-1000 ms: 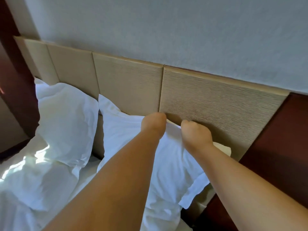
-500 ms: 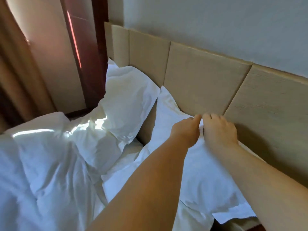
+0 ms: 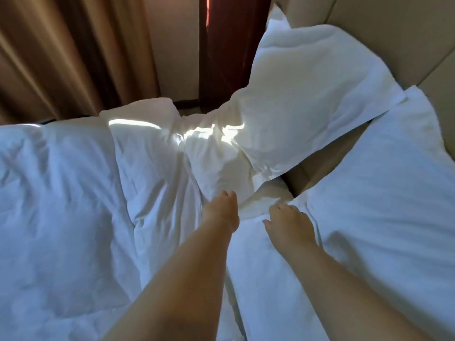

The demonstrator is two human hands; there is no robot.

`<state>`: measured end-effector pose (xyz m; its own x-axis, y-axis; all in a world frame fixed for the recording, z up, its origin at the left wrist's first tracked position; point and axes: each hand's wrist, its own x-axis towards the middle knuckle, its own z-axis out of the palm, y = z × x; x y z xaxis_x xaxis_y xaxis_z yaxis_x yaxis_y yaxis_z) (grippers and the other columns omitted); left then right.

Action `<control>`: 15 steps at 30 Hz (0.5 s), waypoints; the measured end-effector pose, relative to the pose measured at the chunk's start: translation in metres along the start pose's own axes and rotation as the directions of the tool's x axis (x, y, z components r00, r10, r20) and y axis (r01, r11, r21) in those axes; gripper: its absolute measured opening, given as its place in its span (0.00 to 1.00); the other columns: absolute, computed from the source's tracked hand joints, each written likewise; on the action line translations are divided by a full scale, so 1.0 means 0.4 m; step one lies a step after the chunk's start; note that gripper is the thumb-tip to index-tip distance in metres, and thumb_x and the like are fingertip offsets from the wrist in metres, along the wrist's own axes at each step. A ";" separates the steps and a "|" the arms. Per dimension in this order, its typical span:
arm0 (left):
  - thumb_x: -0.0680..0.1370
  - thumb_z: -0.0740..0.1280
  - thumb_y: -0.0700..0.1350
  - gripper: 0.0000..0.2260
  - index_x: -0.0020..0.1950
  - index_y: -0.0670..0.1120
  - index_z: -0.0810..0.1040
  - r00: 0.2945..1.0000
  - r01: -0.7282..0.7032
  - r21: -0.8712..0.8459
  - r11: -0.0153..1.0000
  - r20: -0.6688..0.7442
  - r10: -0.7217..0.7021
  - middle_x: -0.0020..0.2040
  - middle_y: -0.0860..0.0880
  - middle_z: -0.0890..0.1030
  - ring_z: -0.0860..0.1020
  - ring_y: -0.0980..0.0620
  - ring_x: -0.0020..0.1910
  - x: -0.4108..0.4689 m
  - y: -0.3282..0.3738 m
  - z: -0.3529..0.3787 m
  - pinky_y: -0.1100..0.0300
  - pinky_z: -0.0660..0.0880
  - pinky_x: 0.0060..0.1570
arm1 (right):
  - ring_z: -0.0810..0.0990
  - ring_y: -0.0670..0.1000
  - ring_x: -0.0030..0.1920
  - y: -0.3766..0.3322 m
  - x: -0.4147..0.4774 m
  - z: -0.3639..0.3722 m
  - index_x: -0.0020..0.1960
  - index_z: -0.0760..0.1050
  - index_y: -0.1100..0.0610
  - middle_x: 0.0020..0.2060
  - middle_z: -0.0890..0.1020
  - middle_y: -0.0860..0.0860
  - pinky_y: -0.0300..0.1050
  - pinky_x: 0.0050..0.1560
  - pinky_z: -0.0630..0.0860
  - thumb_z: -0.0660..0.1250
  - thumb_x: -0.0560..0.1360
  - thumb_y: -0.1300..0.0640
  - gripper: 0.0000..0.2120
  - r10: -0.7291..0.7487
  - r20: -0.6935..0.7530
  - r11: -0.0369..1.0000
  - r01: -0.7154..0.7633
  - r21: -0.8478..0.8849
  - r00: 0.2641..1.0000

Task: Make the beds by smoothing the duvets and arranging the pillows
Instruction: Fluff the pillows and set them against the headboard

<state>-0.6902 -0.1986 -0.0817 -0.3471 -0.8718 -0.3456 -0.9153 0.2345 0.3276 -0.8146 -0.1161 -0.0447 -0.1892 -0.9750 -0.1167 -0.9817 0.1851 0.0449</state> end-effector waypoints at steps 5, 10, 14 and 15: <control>0.77 0.62 0.36 0.16 0.65 0.43 0.72 0.989 -0.007 0.153 0.988 0.146 -0.015 0.61 0.45 0.73 0.75 0.43 0.61 0.179 -0.153 0.107 0.51 0.74 0.54 | 0.75 0.55 0.54 -0.100 0.140 0.173 0.53 0.72 0.56 0.52 0.78 0.52 0.45 0.46 0.68 0.57 0.81 0.52 0.09 -0.006 0.220 0.997 -0.010 0.070 0.976; 0.78 0.66 0.46 0.23 0.72 0.48 0.66 0.963 -0.059 0.195 0.979 0.270 0.004 0.66 0.48 0.71 0.71 0.46 0.66 0.294 -0.267 0.240 0.50 0.74 0.55 | 0.75 0.56 0.57 -0.190 0.295 0.322 0.60 0.72 0.55 0.56 0.78 0.53 0.47 0.53 0.70 0.60 0.77 0.59 0.12 0.009 0.375 0.992 -0.055 0.113 0.927; 0.80 0.59 0.38 0.21 0.72 0.48 0.64 0.971 -0.115 0.180 0.977 0.229 0.072 0.65 0.48 0.71 0.73 0.45 0.63 0.338 -0.338 0.279 0.49 0.75 0.52 | 0.76 0.58 0.59 -0.275 0.351 0.426 0.61 0.71 0.55 0.58 0.79 0.55 0.49 0.56 0.71 0.59 0.77 0.57 0.12 0.008 0.479 0.993 -0.062 0.097 0.878; 0.80 0.59 0.38 0.19 0.71 0.48 0.66 0.974 -0.118 0.174 0.978 0.212 0.080 0.65 0.48 0.71 0.74 0.44 0.62 0.346 -0.348 0.278 0.49 0.75 0.51 | 0.76 0.58 0.60 -0.293 0.361 0.449 0.62 0.72 0.55 0.59 0.79 0.56 0.49 0.56 0.71 0.58 0.78 0.57 0.13 0.015 0.495 0.991 -0.079 0.108 0.869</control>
<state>-0.6338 -0.3041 -0.2729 -0.4547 -0.7392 -0.4967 -0.8893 0.4074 0.2078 -0.7308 -0.2566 -0.2451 -0.1904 -0.7833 -0.5918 -0.9602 0.2739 -0.0537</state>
